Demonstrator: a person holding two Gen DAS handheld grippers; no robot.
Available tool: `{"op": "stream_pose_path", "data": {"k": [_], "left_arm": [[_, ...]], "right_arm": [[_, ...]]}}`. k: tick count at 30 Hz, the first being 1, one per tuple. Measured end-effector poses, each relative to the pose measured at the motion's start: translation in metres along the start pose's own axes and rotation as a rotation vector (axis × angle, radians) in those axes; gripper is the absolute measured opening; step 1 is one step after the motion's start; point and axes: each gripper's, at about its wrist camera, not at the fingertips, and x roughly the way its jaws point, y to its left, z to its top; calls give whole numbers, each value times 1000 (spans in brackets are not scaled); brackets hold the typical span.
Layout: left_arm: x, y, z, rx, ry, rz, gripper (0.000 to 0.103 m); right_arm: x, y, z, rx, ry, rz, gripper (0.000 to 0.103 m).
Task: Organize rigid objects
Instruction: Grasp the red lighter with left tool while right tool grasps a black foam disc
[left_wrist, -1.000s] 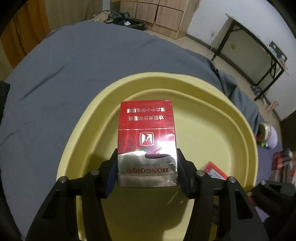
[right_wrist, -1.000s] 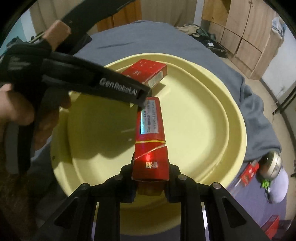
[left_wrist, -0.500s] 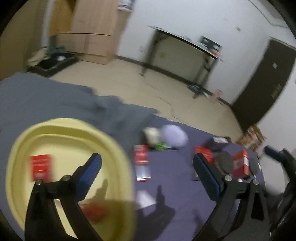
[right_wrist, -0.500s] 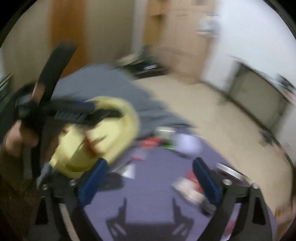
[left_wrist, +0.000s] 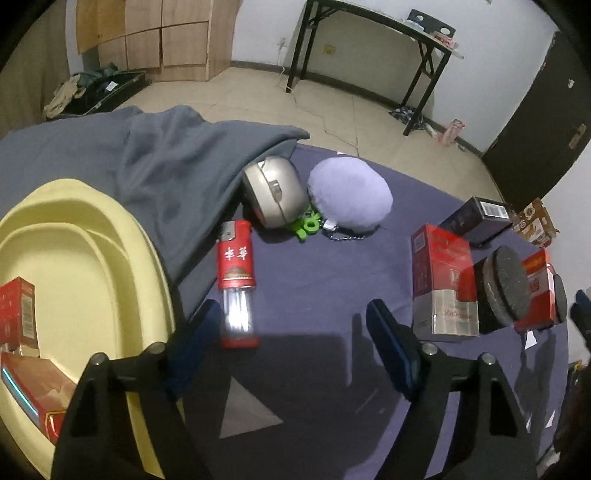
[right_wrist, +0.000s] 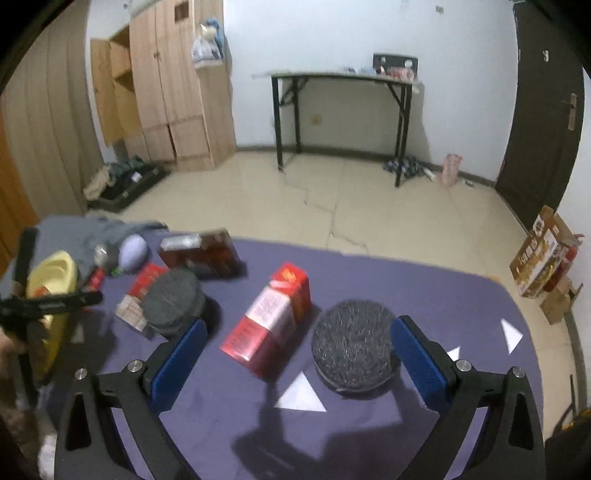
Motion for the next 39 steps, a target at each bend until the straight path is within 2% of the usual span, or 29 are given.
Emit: {"op": "stream_pose_path", "data": {"k": [3,7,10,12,16,18,20,22,24,25,27,28,30,32,33,35,37,39], "left_arm": [[4,5,-1,4,0,-13,71],[5,11,0,-18,-12,-49,71],[6,6,-1,-3,-29,-36,73],[9,-1,-4,42,-70,-9,76],[14,-10,-7,74,-72,62,79],[18,-17,-9,79,-69,104,87],[27,-27,-11,128,-58,165,92],[32,-30,-13,141,-72,190,95],[31,-29,-14,124,-71,147,95],[30,-28,-15,128,-49,99,95],[25,-23,-14,111,-29,53,93],[21,-20,-12,100,-25,25,91],[7,-13,-8,75,-47,-63,80],[-6,-4,-5,39,-89,-190,81],[-8,1,-3,20,-104,-213,82],[-4,7,0,2,-106,-191,82],[5,10,-1,11,-106,-88,82],[11,7,-3,26,-112,-37,82]], "right_arm": [[21,-3,4,-16,23,-20,100],[22,-3,12,-20,22,-22,101],[26,-10,14,-8,11,-13,101],[25,-15,8,-3,8,-9,101],[14,-25,0,25,-1,10,101],[13,-28,-1,45,1,23,101],[12,-28,-1,33,-3,0,101],[11,-29,-1,32,-6,-7,101],[12,-31,0,48,-12,9,102],[12,-33,0,62,-14,29,102],[15,-38,-2,129,-7,102,102],[16,-40,-3,145,-5,113,102],[17,-40,-3,134,-8,82,102],[17,-41,-3,133,-10,69,103],[16,-43,-3,142,-12,84,103],[18,-47,-4,175,-16,131,103],[18,-49,-4,180,-22,124,103],[19,-48,-5,169,-22,104,103]]}}
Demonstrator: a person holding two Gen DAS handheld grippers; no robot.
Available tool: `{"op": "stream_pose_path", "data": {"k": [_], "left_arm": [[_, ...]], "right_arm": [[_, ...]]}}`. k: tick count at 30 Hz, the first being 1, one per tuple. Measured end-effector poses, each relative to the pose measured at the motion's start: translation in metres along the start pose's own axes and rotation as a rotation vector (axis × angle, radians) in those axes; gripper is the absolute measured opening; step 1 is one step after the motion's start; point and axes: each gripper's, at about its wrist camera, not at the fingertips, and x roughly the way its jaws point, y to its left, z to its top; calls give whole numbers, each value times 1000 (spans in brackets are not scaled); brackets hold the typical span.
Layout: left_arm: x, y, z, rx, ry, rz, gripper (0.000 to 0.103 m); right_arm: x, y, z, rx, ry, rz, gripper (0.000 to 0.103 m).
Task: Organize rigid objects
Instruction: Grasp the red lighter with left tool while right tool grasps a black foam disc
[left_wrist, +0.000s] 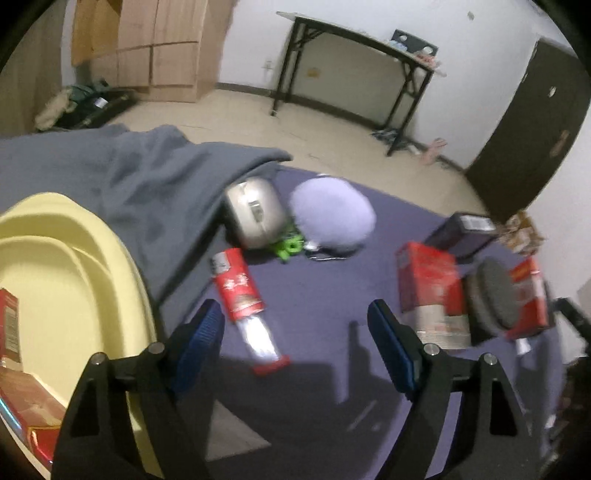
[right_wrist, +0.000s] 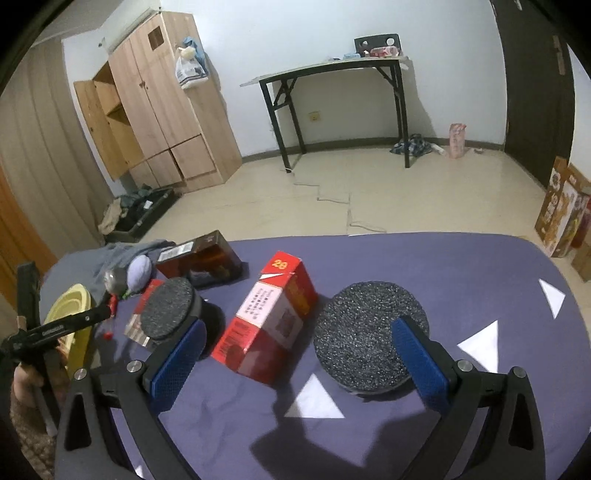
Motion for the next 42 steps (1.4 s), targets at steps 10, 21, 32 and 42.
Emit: {"op": "stream_pose_path", "data": {"k": [10,21,32,42], "left_arm": [[16,-12,-1,41,20,103,82],[18,-11,-3,45,3,148,49],[20,-12,-5,83,21,125,26],[11,-18,-3,100,30,100,25]], "right_arm": [[-3,-6,1,28,-21,-45,103],[-5,-9,2,42,-35,-36,103],[-4,-10,3,29,-30,-50,103],[-10,-10,1,4,-29,-84,103]]}}
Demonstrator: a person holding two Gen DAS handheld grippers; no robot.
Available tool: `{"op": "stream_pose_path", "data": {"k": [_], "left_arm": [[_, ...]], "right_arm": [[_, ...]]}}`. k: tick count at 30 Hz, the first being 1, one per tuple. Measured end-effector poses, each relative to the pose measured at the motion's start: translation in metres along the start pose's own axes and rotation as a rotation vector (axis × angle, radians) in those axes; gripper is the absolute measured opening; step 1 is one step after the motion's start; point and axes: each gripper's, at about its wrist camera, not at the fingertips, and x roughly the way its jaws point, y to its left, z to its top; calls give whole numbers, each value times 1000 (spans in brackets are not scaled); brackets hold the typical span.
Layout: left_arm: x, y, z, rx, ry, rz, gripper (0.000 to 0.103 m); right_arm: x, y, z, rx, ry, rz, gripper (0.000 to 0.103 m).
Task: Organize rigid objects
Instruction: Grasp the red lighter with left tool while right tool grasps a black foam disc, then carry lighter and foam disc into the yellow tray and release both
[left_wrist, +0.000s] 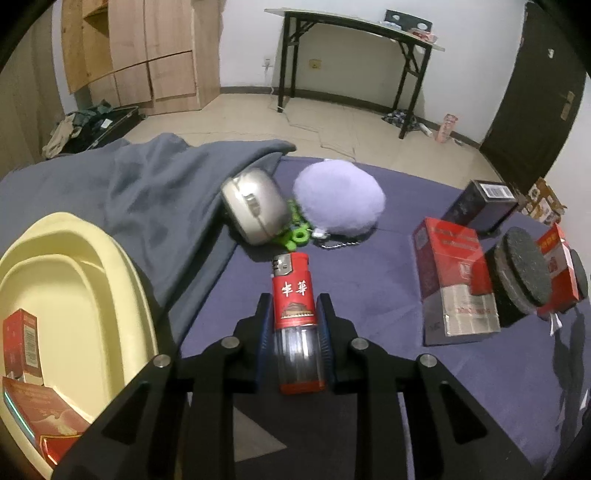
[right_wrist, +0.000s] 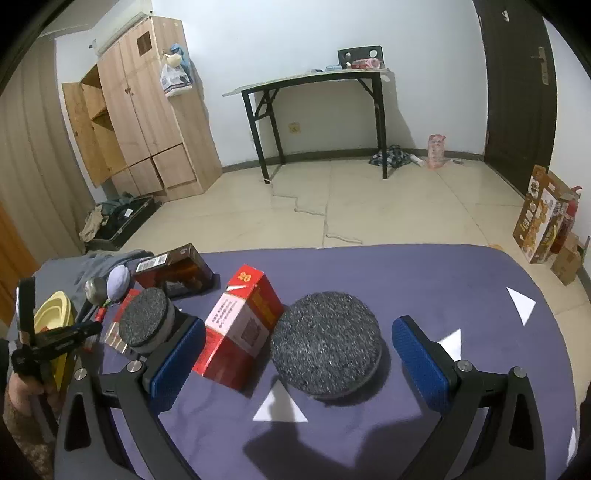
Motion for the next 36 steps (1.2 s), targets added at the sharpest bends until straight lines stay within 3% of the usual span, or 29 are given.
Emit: {"op": "stream_pose_path", "data": {"k": [9,10,11,12,14,19,25,28,31,33,36], "left_arm": [[5,-4,-2,11,12,-9,25],[5,-4,-3,15,11,-9,25],[5,-4,-3,15,10,-13,25],[5,-3,-3,14,10,-20,25],[5,-1,-3,12,12,-29,25],[-2,1,-1,13,-3,-46,25],[-68,25,9,18,-136,-27,25],[-123,89,8,-79,-217,74,25],[-163,155,-7,-271,-300,180,25],[-158,179,-15,-327,-274,218,25],[-126,196,-23,-342,-152,250,25]], "right_arm": [[25,6,-16,-113,51,-100,100],[30,5,-17,-118,52,-90,97],[36,5,-17,-136,45,-78,86],[40,8,-17,-164,40,-74,68],[50,12,-18,-213,36,-68,67],[48,3,-17,-175,6,-33,67],[0,-10,-10,-128,-125,-46,67],[-30,35,5,-231,-181,25,67],[-35,116,19,-382,-165,200,67],[-21,181,27,-488,-110,369,67],[14,276,25,-618,-10,553,67]]}}
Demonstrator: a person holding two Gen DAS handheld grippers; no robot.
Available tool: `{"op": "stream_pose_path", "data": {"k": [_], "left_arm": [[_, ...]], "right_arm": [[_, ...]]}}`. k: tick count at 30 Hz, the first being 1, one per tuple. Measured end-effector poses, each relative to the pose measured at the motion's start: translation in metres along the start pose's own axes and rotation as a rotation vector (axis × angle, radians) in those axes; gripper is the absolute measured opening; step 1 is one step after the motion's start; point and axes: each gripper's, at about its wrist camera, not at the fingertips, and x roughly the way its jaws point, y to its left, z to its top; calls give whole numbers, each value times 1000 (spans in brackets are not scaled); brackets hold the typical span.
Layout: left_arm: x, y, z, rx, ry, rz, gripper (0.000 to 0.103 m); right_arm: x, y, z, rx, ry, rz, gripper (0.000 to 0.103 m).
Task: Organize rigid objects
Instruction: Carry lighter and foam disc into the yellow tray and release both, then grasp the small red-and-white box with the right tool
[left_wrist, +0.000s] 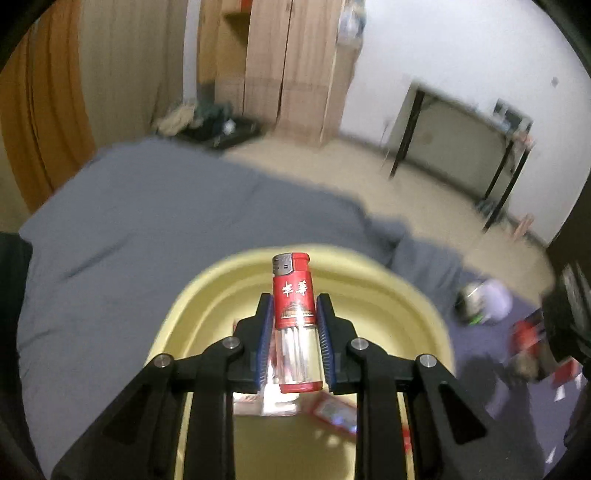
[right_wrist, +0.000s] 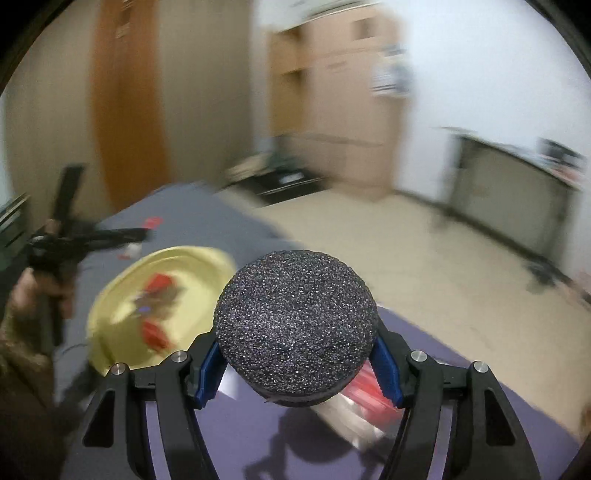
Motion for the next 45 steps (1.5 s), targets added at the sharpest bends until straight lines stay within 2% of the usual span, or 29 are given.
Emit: {"op": "stream_pose_path", "data": {"k": [2,5,8,11,16,19,20,21,22,23,24,26,28,33,35,37,39,41,43,45], "left_arm": [[19,8,-4,-29,61,-10,25],[27,17,-8,-64,87,-20,25],[40,16,-13,-46,141,6,25],[47,13,-19,-38,182,11,25],[41,17,-18,-55,174,42,27],[34,15,-16,-87,157,8,48],[22,15,-12,-100,116,5,61],[13,13,-10,-105,88,10,77],[3,9,-7,-106,51,20,84],[-10,-1,-5,-90,9,25,94],[-17,-11,-3,-65,-14,0,99],[-27,-36,-1,-19,-32,-71,101],[-34,-64,-3,24,-43,-168,103],[-38,-151,-23,175,15,-336,103],[-35,-186,-37,229,46,-394,103],[-27,-216,-47,269,87,-475,103],[-20,-238,-61,295,134,-524,103],[-13,-256,-77,344,159,-543,103],[-8,-271,-91,447,145,-483,103],[-5,-275,-98,502,101,-459,103]], "right_arm": [[52,37,20,-72,38,112,67],[109,78,30,-192,94,178,67],[154,100,25,-200,178,248,67],[176,104,17,-150,231,267,67],[203,113,13,-151,283,233,67],[220,114,14,-168,292,215,69],[220,116,13,-170,293,214,73],[217,118,11,-166,287,222,83],[211,118,13,-158,282,222,89],[203,114,18,-158,266,202,91],[187,110,21,-157,229,195,97],[152,93,25,-127,144,132,102],[122,71,27,-70,93,94,102],[29,-4,15,49,25,-200,103],[-7,-32,1,111,22,-324,103],[-45,-55,-26,171,20,-445,103],[-67,-66,-55,234,21,-553,103],[-80,-81,-84,313,30,-592,103],[-85,-95,-104,368,50,-594,103],[-85,-113,-124,466,32,-573,103]]}}
